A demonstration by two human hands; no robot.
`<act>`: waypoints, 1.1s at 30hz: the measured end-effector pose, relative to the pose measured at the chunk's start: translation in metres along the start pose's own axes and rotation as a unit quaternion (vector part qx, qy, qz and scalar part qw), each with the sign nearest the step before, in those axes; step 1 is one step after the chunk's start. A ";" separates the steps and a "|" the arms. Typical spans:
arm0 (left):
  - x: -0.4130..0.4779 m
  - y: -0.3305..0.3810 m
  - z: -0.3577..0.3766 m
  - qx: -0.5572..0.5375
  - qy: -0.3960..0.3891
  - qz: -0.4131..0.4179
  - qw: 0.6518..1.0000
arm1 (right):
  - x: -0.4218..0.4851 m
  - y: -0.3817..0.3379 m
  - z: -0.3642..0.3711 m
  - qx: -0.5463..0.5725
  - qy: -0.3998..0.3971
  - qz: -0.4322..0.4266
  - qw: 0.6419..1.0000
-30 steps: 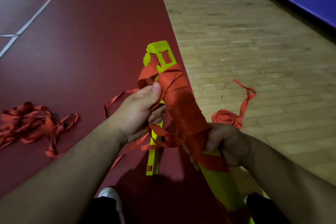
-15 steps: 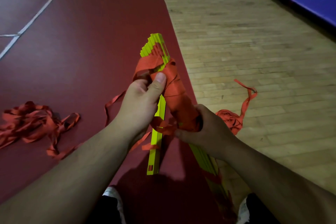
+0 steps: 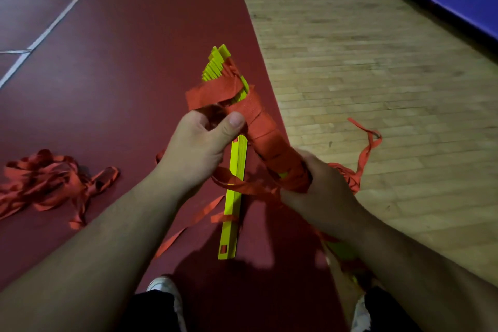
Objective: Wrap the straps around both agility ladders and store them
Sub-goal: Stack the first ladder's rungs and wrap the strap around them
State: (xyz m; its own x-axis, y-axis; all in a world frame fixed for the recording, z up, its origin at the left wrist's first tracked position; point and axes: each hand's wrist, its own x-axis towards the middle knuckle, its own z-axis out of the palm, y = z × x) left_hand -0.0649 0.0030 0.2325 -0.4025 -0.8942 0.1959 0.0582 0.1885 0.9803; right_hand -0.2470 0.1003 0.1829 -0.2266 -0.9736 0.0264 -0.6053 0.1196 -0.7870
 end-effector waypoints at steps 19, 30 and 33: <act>-0.006 -0.029 -0.008 -0.057 -0.135 -0.076 0.986 | 0.002 -0.014 -0.011 0.470 -0.291 0.120 0.825; -0.008 -0.031 0.004 -0.173 -0.173 -0.104 0.964 | 0.005 -0.003 -0.013 0.485 -0.399 0.180 0.757; -0.008 -0.023 0.008 -0.159 -0.118 -0.080 0.977 | 0.004 -0.007 -0.009 0.506 -0.343 0.154 0.776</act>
State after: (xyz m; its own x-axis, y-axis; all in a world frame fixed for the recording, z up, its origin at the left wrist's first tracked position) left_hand -0.0699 0.0093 0.2086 -0.6275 -0.7759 0.0645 0.2419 -0.1155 0.9634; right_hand -0.2506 0.0973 0.1946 0.4280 -0.8449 -0.3209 0.3858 0.4919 -0.7806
